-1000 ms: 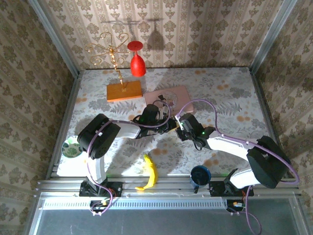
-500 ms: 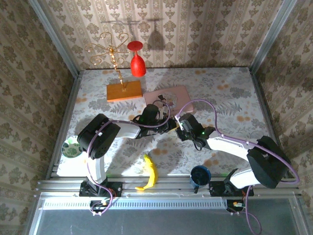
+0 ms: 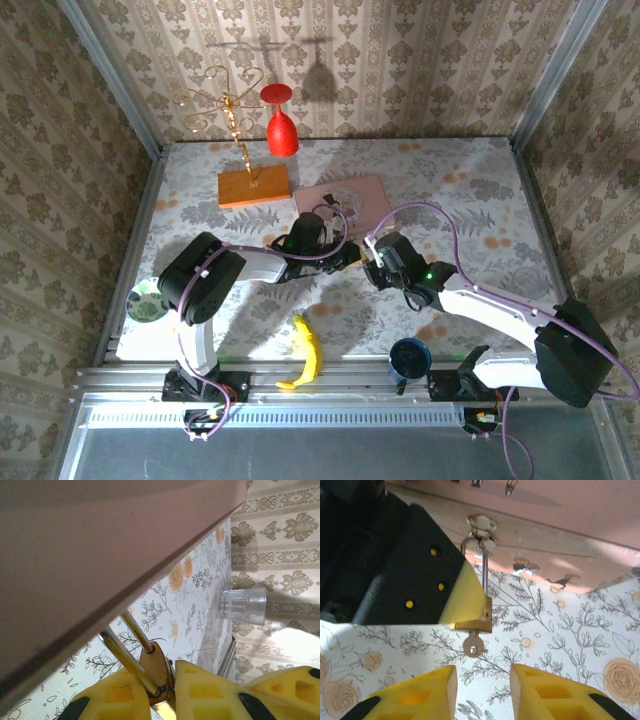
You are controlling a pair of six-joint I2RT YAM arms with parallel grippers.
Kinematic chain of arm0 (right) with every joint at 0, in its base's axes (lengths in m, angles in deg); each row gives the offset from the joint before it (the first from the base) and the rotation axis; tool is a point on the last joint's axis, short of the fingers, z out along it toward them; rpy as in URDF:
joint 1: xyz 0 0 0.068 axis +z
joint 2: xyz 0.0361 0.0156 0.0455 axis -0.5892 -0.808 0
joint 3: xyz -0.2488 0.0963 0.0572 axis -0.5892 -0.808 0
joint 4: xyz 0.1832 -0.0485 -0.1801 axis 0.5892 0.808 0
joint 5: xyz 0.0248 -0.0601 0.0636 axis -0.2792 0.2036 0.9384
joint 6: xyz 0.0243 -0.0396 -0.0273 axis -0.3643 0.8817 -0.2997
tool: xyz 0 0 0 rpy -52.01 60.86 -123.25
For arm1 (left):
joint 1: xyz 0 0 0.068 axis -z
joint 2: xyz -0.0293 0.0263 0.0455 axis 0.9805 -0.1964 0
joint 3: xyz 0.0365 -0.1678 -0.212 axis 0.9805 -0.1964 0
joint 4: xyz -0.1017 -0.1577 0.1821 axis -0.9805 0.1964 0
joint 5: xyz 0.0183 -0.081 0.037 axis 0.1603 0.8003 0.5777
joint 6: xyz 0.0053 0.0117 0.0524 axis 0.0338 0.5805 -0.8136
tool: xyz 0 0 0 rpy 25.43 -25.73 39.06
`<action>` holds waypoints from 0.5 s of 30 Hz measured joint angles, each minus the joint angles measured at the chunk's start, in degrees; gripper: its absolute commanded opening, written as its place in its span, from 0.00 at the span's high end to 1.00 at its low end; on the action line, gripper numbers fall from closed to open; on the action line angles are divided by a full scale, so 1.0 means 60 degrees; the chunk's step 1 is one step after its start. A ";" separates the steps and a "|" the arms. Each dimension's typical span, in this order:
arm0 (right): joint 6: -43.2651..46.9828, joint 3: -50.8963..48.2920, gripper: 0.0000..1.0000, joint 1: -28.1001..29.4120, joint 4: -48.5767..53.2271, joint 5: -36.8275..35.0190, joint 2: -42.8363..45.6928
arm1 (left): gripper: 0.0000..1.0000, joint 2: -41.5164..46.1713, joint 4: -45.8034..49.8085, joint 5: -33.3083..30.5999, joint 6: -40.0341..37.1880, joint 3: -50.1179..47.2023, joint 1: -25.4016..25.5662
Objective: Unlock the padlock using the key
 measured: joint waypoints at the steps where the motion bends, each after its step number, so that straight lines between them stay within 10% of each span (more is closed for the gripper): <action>1: 0.0004 -0.0007 0.66 0.0011 0.0066 0.0000 0.0000 | 1.00 0.0000 0.0000 0.0004 0.0000 0.0004 0.0000; 15: 0.0229 0.0164 0.67 0.0197 0.0302 0.0000 -0.0794 | 1.00 0.0000 0.0000 0.0025 0.0025 0.0011 0.0000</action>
